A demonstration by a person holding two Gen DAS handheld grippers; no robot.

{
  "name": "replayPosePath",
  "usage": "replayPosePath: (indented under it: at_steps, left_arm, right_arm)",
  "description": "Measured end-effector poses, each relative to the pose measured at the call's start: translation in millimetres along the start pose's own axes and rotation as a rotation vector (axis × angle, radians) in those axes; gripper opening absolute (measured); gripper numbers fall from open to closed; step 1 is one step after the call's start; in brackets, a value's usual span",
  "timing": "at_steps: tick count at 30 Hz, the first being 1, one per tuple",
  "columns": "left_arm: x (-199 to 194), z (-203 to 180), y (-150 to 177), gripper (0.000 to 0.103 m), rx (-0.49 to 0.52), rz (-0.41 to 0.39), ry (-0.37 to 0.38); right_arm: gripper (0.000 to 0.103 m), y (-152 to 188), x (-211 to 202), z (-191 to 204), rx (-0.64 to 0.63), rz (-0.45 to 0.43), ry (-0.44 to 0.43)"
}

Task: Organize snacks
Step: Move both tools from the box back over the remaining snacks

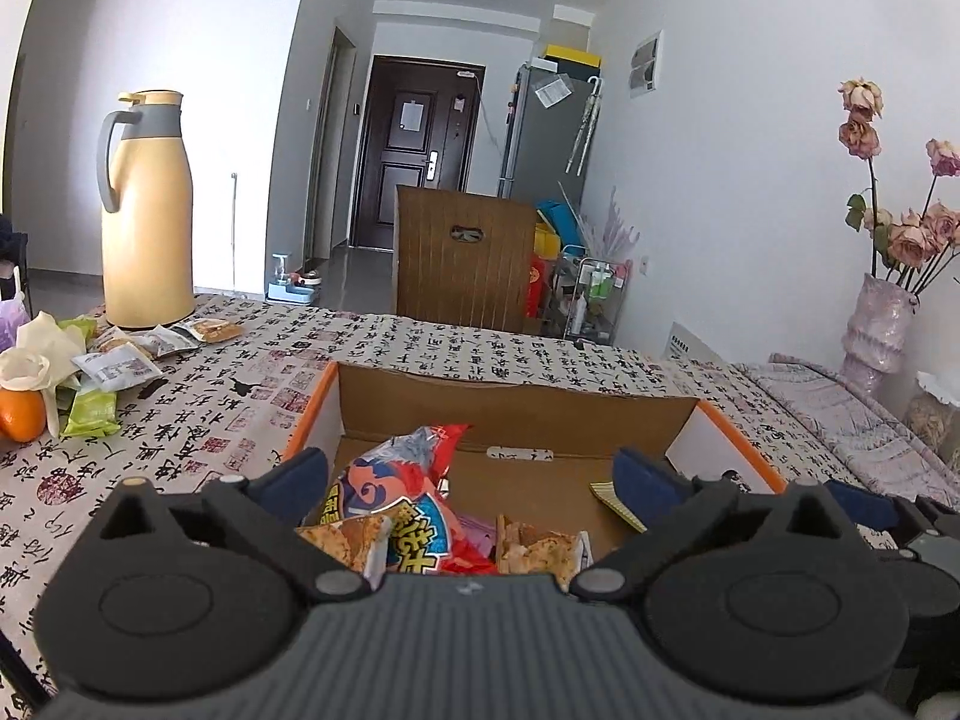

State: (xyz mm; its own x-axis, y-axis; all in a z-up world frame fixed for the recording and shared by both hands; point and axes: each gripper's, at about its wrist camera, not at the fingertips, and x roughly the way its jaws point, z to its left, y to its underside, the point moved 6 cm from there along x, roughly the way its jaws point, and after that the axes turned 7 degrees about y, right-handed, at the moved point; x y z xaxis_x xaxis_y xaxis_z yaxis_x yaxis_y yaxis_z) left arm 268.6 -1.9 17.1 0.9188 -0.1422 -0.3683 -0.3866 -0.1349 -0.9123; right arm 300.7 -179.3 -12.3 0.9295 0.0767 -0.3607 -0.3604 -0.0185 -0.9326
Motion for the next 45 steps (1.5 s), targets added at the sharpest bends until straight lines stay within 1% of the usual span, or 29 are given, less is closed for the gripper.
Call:
replayPosePath:
  at_steps: [14,18,21,26,29,35,39,45]
  left_arm:
    - [-4.4,1.7,-1.3,0.103,-0.007,-0.008,0.012]
    - [-9.2,-0.1,-3.7,0.103,-0.008,-0.022,0.000]
    - [-19.9,-1.6,-7.5,0.103,0.002,-0.023,-0.029]
    - [-50.0,-0.5,-8.2,0.103,0.000,-0.040,-0.035]
    - [-63.5,0.7,-0.4,0.103,-0.015,-0.026,-0.036]
    - [-91.1,4.2,22.3,0.103,0.008,0.004,-0.033]
    - [-104.2,11.0,42.7,0.103,0.007,0.035,-0.015]
    - [-112.8,22.9,75.9,0.103,0.001,0.101,-0.014]
  right_arm:
    - [0.103,-2.7,-5.4,-1.1,0.000,-0.019,0.001]
    - [0.103,-4.9,-8.5,-2.0,0.001,-0.033,0.009]
    - [0.103,-8.9,-16.3,-3.9,-0.011,-0.041,0.036]
    - [0.103,-7.6,-50.1,-18.2,0.015,-0.046,0.041]
    - [0.103,-1.2,-70.0,-24.0,0.018,-0.047,0.056]
    - [0.103,21.8,-103.6,-32.9,0.023,-0.021,0.069]
    - [0.103,42.1,-118.5,-39.0,0.032,0.011,0.080]
    - [0.103,77.8,-132.9,-45.5,0.042,0.075,0.093]
